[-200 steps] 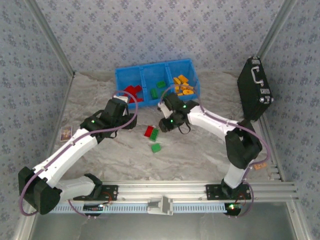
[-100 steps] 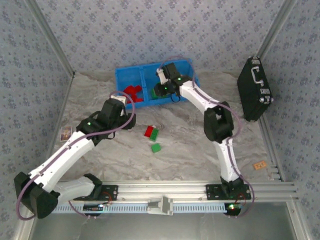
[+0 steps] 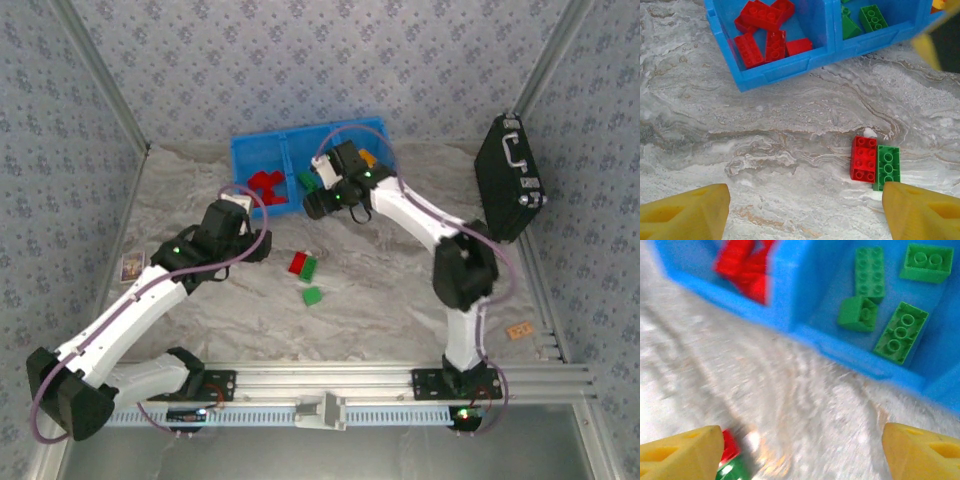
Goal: Sort the legos into containers by color
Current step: Place the lego in the container, then move the lego to the center of the table.
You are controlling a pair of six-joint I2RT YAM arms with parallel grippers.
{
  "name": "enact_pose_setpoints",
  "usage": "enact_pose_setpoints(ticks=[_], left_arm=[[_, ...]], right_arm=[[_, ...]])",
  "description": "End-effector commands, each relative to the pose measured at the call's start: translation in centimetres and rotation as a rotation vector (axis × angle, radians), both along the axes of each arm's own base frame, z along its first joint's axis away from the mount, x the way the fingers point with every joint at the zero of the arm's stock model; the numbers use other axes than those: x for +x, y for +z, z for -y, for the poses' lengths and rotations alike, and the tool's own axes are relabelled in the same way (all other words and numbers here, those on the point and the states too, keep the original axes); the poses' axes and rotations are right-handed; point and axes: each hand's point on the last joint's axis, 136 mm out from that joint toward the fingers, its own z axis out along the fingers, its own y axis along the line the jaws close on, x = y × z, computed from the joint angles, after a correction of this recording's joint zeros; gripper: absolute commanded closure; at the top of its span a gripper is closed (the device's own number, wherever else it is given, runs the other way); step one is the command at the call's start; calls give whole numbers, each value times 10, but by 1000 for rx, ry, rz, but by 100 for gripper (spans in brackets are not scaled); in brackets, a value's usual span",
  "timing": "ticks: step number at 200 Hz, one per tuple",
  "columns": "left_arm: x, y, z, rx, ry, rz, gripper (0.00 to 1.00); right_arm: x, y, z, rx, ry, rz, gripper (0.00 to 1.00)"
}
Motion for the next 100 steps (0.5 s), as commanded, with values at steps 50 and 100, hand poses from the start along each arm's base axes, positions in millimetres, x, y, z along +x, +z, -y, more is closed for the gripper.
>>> enact_pose_setpoints(ticks=[50,100], left_arm=[[1,33,0,3,-58,88,19],[-9,41,-6,-29,-53,104,19]], right_arm=[[-176,-16,-18,42,407,-34,14],[-216,-45,-30,49,662,-81,12]])
